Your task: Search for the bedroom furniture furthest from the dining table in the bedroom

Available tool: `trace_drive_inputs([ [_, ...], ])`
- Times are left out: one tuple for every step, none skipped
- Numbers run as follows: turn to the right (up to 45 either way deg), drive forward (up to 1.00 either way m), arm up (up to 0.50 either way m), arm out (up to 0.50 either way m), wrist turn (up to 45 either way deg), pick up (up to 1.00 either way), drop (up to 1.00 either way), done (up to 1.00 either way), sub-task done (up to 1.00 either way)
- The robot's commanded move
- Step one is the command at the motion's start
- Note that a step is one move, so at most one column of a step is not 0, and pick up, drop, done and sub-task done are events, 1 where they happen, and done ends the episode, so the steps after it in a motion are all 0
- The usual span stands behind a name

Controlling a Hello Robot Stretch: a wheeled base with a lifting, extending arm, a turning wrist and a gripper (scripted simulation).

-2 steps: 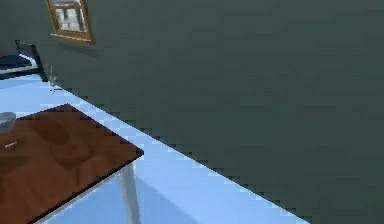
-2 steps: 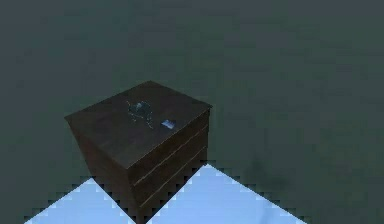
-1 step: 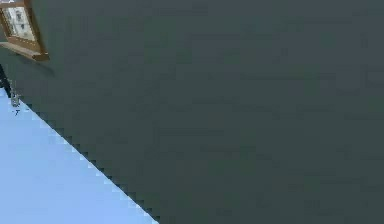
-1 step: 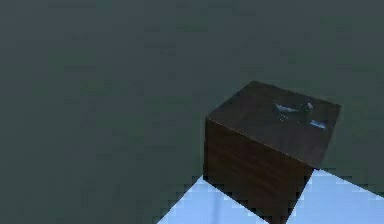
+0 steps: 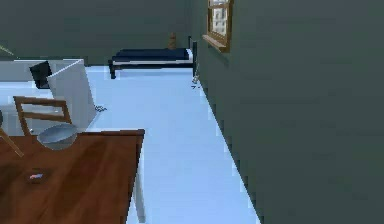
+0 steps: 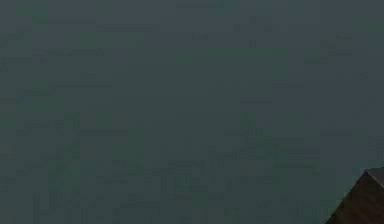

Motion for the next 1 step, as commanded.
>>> trace_drive_inputs([
  [-3.0, 0.0, 0.0, 0.0, 0.0, 0.0, 0.0, 0.0, 0.0],
])
